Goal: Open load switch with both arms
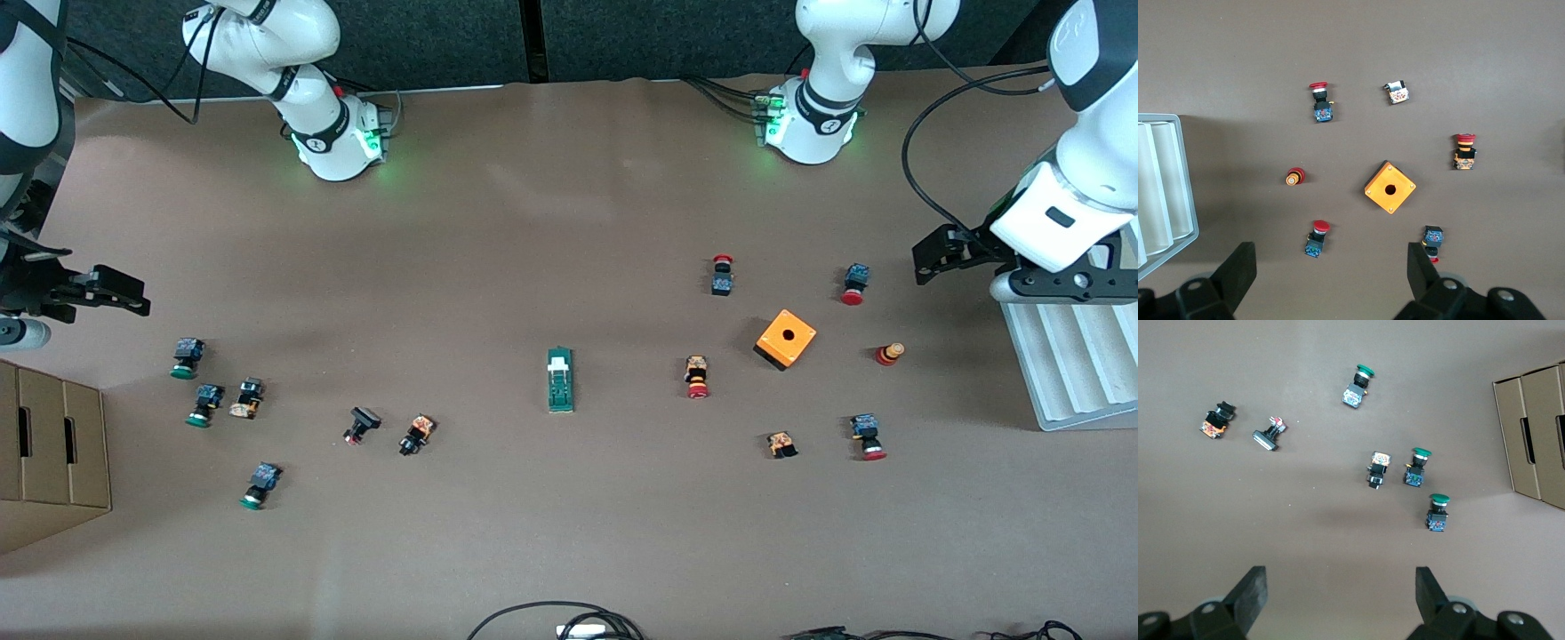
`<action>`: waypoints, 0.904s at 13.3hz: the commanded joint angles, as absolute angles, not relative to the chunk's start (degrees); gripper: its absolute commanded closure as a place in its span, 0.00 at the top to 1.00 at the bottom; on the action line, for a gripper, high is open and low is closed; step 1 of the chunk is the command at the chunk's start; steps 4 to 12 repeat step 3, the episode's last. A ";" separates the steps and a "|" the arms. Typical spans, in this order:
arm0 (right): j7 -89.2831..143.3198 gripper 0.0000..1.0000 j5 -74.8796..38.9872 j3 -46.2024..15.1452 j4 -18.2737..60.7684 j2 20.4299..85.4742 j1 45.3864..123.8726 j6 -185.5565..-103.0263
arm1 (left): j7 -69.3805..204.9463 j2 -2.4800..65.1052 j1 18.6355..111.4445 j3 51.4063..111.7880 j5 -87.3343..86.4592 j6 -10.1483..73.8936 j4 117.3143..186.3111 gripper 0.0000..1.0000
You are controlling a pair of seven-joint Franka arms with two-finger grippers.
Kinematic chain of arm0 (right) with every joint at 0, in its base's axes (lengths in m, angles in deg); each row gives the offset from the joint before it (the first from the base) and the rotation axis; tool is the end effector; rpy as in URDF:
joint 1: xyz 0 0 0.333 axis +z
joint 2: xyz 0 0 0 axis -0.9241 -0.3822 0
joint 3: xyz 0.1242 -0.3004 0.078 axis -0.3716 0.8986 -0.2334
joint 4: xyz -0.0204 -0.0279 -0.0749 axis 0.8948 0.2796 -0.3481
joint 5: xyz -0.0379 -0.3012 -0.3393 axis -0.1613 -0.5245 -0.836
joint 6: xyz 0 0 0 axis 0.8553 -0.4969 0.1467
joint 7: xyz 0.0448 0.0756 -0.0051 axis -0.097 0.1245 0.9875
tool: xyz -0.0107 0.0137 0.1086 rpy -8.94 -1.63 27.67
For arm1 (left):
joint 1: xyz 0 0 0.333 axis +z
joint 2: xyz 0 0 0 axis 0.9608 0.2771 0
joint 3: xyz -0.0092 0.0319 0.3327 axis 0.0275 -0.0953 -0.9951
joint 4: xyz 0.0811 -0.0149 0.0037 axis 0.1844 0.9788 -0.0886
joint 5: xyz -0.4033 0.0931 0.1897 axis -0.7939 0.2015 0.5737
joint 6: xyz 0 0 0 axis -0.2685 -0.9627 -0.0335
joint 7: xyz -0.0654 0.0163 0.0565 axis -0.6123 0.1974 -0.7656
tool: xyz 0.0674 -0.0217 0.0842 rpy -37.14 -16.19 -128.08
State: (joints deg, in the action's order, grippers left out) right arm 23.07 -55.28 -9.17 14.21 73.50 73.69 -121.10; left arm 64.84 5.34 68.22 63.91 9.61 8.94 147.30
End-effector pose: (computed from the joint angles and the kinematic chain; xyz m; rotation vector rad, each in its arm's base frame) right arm 0.6328 -0.0604 0.5947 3.1274 0.0918 -0.0711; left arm 0.6165 -0.0656 0.6026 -3.1212 0.0768 0.0167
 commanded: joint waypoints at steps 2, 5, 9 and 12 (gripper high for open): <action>22.82 1.00 -56.29 -9.29 13.72 73.34 73.77 -121.40 | 65.38 4.81 67.85 63.45 9.35 8.93 147.20 1.00; 22.73 1.00 -56.29 -9.29 13.72 73.34 73.77 -121.31 | 65.38 4.81 67.85 63.45 9.35 9.02 147.20 1.00; 22.73 1.00 -56.29 -9.29 13.72 73.34 73.77 -121.31 | 65.38 4.81 67.85 63.45 9.35 9.02 147.20 1.00; 22.73 1.00 -56.29 -9.29 13.72 73.34 73.77 -121.31 | 65.38 4.81 67.85 63.45 9.35 9.02 147.20 1.00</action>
